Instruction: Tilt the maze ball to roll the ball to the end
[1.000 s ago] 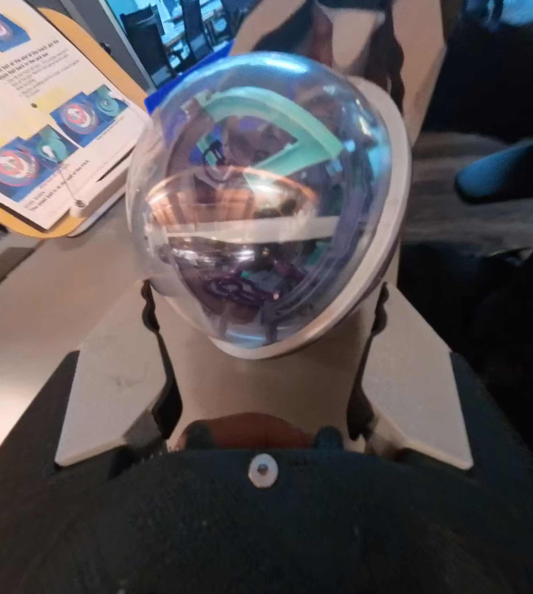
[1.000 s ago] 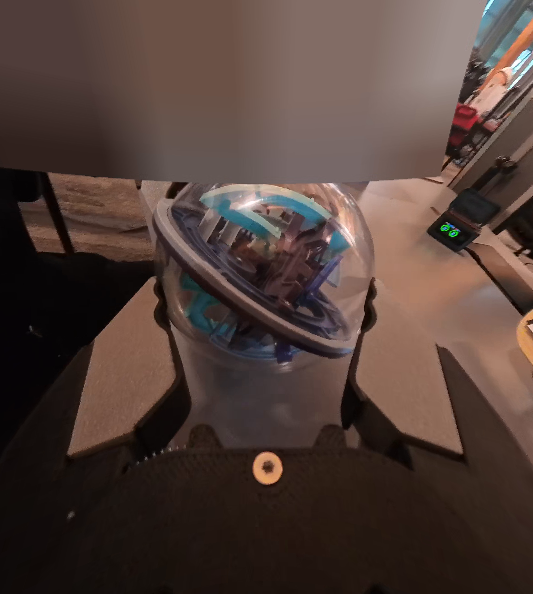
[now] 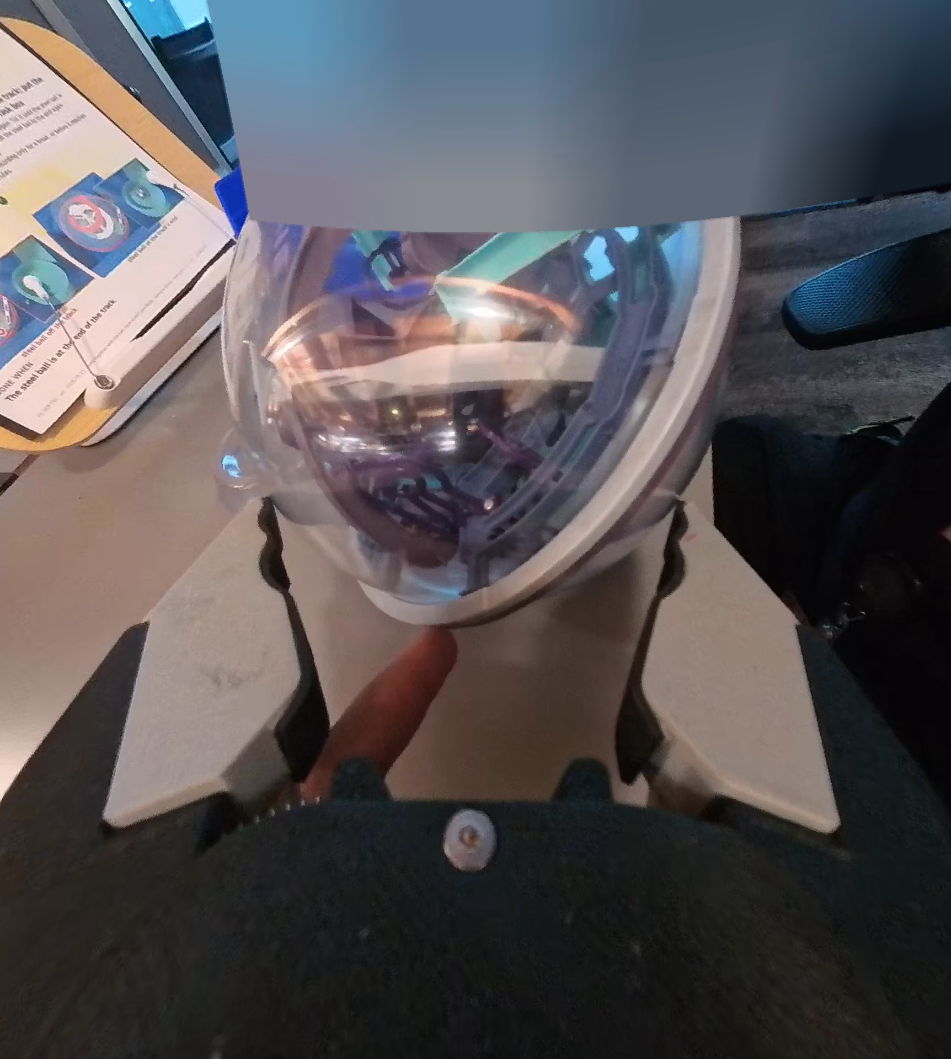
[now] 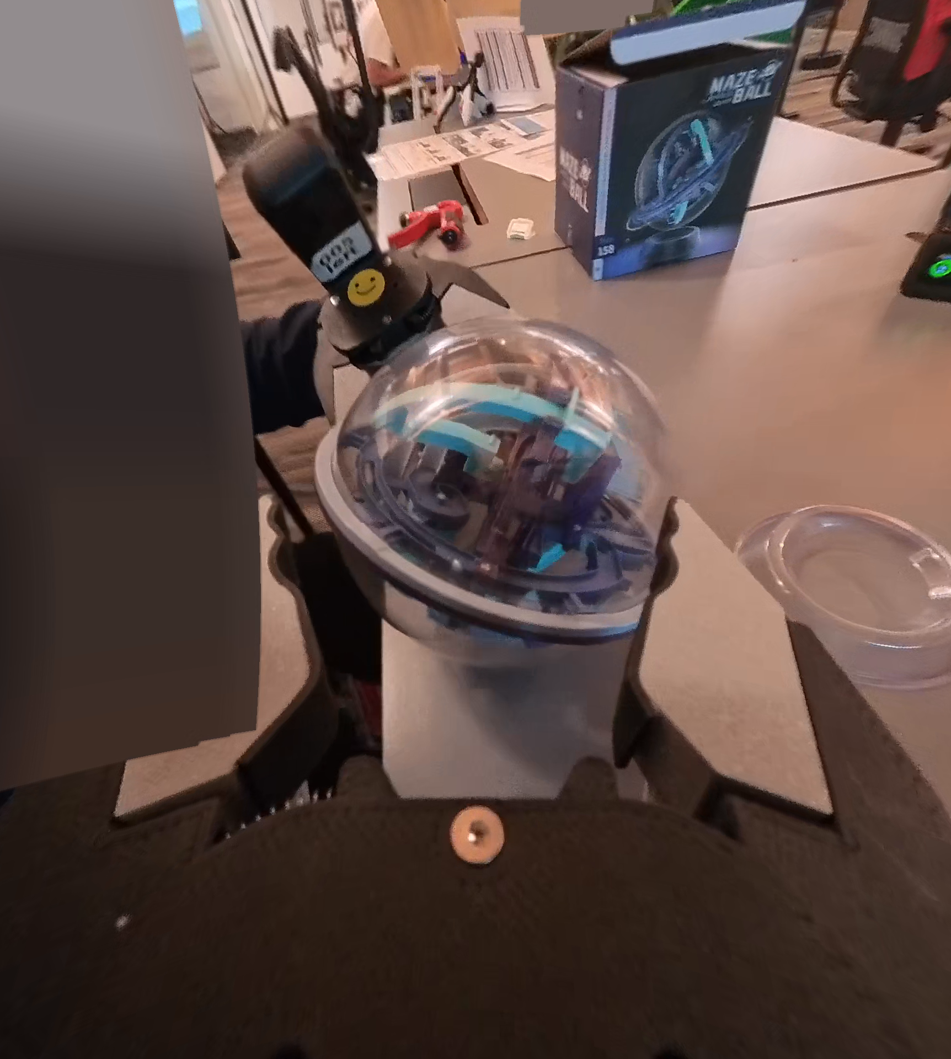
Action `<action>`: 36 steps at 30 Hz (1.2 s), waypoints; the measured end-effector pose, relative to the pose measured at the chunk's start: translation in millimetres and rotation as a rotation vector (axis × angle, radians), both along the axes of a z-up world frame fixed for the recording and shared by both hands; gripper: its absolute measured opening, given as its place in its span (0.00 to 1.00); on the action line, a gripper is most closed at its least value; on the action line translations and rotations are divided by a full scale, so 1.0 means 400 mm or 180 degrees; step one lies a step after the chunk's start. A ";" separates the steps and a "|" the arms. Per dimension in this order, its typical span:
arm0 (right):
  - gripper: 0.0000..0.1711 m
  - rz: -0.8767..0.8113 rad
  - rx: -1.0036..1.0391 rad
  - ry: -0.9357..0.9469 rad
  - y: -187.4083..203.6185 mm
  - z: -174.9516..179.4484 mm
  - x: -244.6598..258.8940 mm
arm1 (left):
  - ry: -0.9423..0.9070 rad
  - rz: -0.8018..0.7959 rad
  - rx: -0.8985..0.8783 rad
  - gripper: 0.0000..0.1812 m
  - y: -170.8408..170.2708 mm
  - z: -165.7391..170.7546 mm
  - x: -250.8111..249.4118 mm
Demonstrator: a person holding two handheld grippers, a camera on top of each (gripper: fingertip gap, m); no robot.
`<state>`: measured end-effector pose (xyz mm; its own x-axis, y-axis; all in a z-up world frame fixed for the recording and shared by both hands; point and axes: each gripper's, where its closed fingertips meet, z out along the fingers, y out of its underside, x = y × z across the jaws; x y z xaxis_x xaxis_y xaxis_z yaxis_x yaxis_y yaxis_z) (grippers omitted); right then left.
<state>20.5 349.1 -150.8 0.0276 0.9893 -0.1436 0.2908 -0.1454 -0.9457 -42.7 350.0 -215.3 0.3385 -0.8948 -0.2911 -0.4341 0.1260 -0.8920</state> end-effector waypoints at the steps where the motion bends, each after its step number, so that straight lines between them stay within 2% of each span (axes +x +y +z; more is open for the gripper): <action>1: 0.71 0.0039 -0.0142 0.0052 0.003 0.008 0.002 | -0.0004 -0.0009 0.0011 0.71 -0.001 0.001 0.002; 4: 0.71 0.0086 -0.0642 0.0035 0.025 -0.004 0.007 | -0.0046 -0.0035 0.0041 0.71 -0.004 0.005 0.009; 7: 0.72 0.0087 -0.1146 -0.0174 0.036 -0.060 0.007 | -0.0105 -0.0047 0.0026 0.70 -0.005 0.009 0.018; 12: 0.78 0.0131 -0.1302 -0.0196 0.024 -0.100 0.004 | -0.0225 0.0015 -0.0120 0.71 -0.011 0.012 0.037; 17: 0.81 0.0045 -0.1346 -0.0133 0.024 -0.112 0.011 | -0.0166 0.0481 -0.0421 0.67 -0.012 -0.008 0.018; 21: 0.81 0.0037 -0.1190 -0.0347 0.008 -0.134 0.007 | 0.0033 0.0707 -0.0576 0.61 -0.038 -0.040 0.007; 24: 0.81 0.0003 -0.0973 -0.0398 0.002 -0.141 -0.001 | 0.0037 0.0694 -0.0621 0.72 -0.058 -0.049 0.029; 28: 0.82 -0.0097 -0.0599 -0.0273 0.012 -0.134 -0.008 | 0.0063 0.0717 -0.0689 0.69 -0.044 -0.054 0.023; 31: 0.82 -0.0173 -0.0253 -0.0283 0.012 -0.134 -0.013 | 0.0115 0.0729 -0.0642 0.60 -0.025 -0.052 0.005; 36: 0.81 -0.0202 0.0188 -0.0215 0.015 -0.128 -0.014 | 0.0353 0.0682 -0.0594 0.64 -0.008 -0.077 0.012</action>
